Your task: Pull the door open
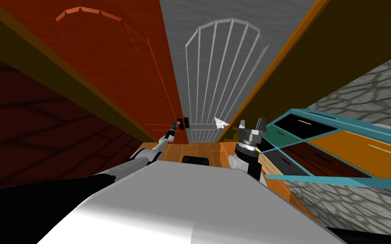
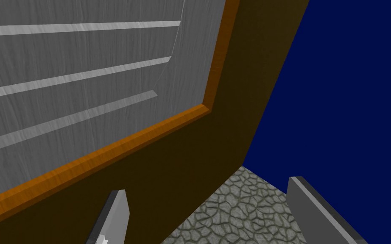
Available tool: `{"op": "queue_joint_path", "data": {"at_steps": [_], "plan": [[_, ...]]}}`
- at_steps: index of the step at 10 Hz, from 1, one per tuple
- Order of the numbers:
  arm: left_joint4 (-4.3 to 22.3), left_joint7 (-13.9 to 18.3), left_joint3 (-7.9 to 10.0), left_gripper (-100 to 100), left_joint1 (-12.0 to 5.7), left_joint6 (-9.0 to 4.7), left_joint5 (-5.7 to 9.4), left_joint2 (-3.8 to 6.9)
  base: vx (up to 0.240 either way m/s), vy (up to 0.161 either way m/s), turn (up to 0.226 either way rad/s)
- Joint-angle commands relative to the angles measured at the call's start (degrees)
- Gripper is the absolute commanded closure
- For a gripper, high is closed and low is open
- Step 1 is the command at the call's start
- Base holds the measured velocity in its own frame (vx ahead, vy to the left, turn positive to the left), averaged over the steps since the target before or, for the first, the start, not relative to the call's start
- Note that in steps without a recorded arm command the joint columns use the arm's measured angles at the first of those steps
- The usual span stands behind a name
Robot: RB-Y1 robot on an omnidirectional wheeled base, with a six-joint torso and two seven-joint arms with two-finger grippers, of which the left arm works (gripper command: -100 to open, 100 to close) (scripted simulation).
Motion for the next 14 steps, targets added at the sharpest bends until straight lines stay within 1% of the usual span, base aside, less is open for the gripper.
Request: {"op": "queue_joint_path", "data": {"at_steps": [1,3,4,9,10,11,12,14], "plan": [[-2.82,-0.43,-0.07,-100,0.72,1.1,-0.04,-0.67,0.147,-0.074,-0.107],[-2.64,-0.35,-0.07,-100,0.65,0.92,-0.04,-0.64,0.045,-0.028,0.011],[-2.64,-0.35,-0.07,100,0.65,0.92,-0.04,-0.64,0.0,0.0,0.0],[-2.64,-0.35,-0.07,100,0.65,0.92,-0.04,-0.64,-0.004,0.004,-0.003],[-2.18,-0.16,0.36,100,1.57,1.04,0.11,0.44,-0.129,0.063,0.104],[-2.09,-0.08,0.43,100,1.77,1.05,0.14,0.7,-0.178,0.088,0.119],[-3.09,-0.04,0.23,-100,1.96,1.46,0.13,0.67,-0.161,0.076,0.077],[-3.51,0.31,-0.45,-100,1.78,1.65,0.01,0.46,-0.221,0.027,-0.005]]}}
